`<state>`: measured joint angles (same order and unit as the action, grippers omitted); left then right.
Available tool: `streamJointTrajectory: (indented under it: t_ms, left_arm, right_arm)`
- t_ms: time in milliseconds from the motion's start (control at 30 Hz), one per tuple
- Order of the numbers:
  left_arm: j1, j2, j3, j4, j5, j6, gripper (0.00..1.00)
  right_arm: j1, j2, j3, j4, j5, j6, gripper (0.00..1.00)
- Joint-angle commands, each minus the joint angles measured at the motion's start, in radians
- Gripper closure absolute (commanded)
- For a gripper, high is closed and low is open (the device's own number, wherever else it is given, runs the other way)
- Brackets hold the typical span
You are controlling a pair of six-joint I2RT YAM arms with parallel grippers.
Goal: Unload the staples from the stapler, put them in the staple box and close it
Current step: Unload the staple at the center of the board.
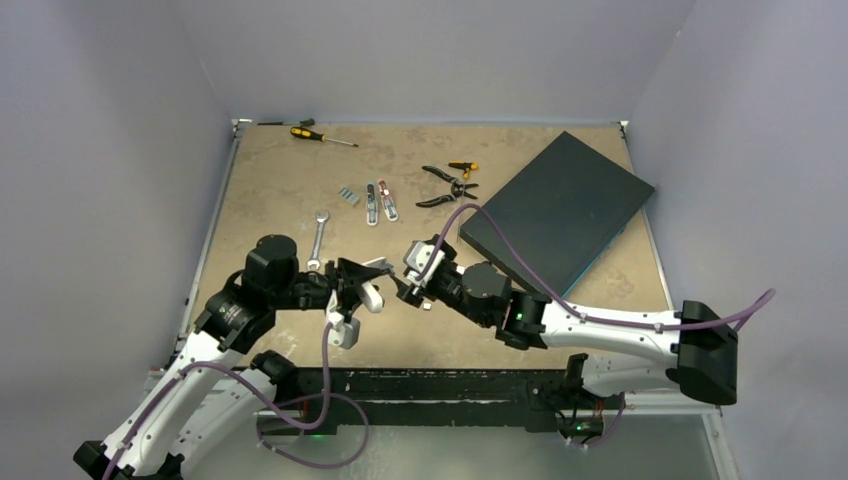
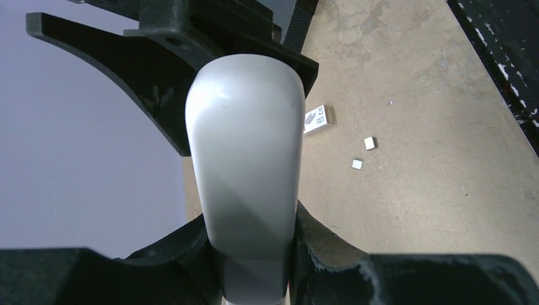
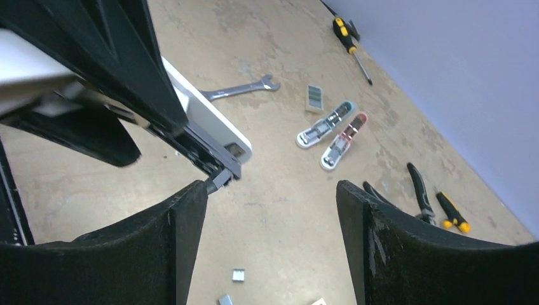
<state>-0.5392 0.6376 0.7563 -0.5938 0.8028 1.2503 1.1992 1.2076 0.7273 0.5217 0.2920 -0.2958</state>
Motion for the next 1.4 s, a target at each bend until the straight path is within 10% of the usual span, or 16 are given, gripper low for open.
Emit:
streamJointTrajectory:
  t_ms: [0, 833, 1367]
  left_arm:
    - [-0.009, -0.007, 0.034, 0.045, 0.072, 0.028, 1.00]
    - [-0.034, 0.063, 0.041, 0.010, 0.015, 0.058, 1.00]
    - [-0.041, 0.082, 0.055, -0.009, 0.027, 0.072, 1.00]
  right_arm:
    - [-0.012, -0.047, -0.035, -0.114, 0.074, 0.016, 0.23]
    - [-0.013, -0.216, -0.070, -0.193, 0.130, 0.052, 0.22]
    - [-0.015, -0.146, -0.139, 0.098, 0.046, 0.128, 0.16]
